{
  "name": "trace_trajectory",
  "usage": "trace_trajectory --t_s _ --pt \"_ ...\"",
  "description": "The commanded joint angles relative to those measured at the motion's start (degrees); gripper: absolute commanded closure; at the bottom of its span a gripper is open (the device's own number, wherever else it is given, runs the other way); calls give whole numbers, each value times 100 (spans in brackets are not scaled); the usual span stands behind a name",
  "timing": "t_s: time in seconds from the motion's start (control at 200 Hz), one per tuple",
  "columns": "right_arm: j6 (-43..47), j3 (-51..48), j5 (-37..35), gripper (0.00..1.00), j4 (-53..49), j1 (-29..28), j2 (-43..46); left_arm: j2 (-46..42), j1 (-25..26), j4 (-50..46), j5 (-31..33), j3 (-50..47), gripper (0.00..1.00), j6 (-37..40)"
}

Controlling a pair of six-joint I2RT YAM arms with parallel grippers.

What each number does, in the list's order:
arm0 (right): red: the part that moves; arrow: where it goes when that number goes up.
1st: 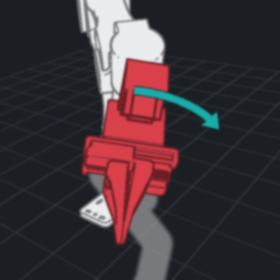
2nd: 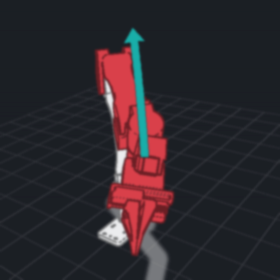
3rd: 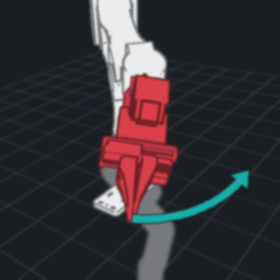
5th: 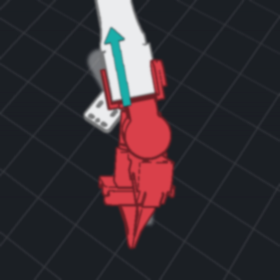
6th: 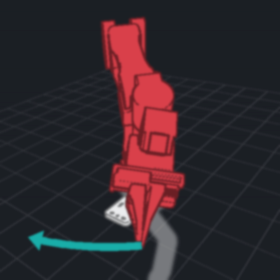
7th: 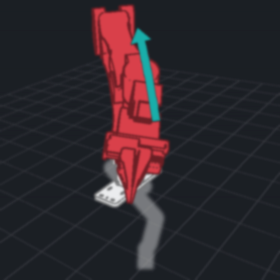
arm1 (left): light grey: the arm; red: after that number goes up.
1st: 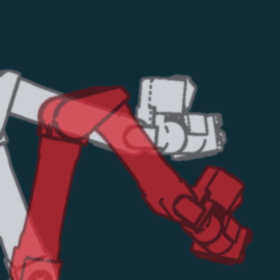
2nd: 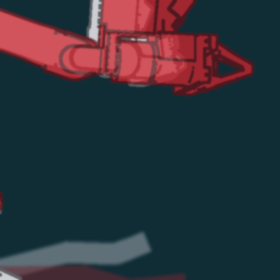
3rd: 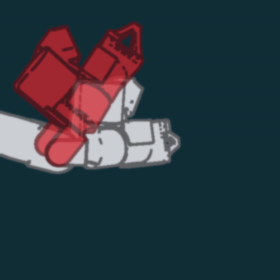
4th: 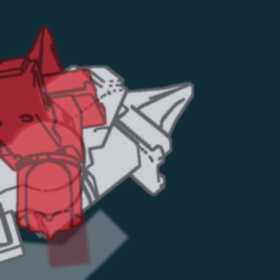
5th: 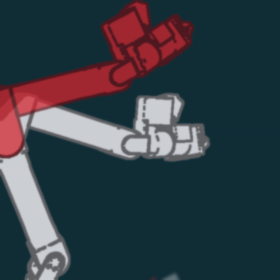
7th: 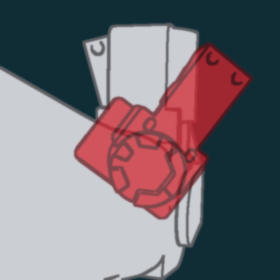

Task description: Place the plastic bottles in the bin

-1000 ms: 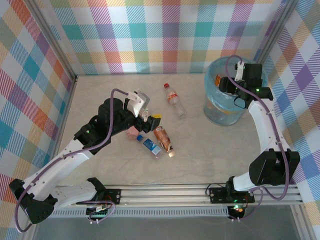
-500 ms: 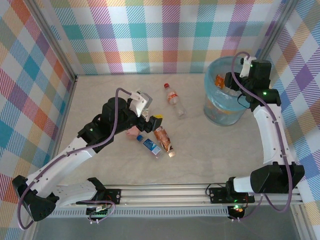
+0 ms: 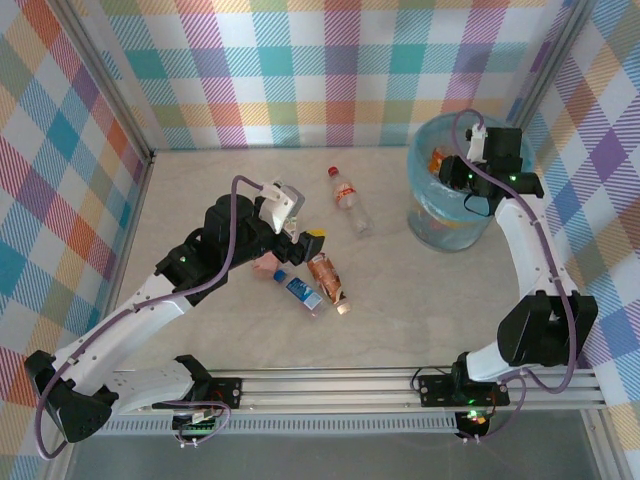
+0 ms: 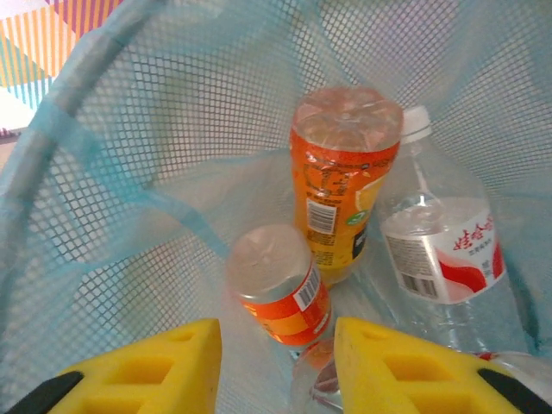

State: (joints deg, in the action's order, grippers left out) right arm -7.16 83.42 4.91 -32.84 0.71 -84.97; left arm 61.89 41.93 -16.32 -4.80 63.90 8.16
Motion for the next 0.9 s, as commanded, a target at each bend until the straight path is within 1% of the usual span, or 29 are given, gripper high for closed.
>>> trace_trajectory --t_s 0.0,0.125,0.22,0.25,0.365,0.465,0.54,0.64,0.79,0.895 --pt "-135 152 369 59 -376 37 -168 -62 47 107 97 -53 5 -78" --pt "-170 309 465 57 -473 41 -148 -69 48 89 210 -62 5 -93" --pt "-230 525 409 47 -576 40 -50 -70 49 93 428 -27 5 -155" --pt "-261 594 382 43 -590 42 8 -69 47 -112 515 -10 5 -180" --pt "-418 725 319 38 -560 36 326 -59 47 -326 1181 86 5 -341" --pt "-543 708 261 29 -480 32 666 42 43 -610 1839 200 4 -543" --pt "-597 638 243 28 -430 22 929 171 -3 -868 2169 308 4 -743" --pt "-681 491 265 28 -343 -29 1326 360 -148 -1214 2339 468 3 -1054" --pt "-760 271 350 30 -152 -297 1853 764 -559 -1746 2336 752 3 -1652" --pt "-752 194 395 31 -109 -672 2049 1141 -1060 -2186 2038 928 3 -2179"
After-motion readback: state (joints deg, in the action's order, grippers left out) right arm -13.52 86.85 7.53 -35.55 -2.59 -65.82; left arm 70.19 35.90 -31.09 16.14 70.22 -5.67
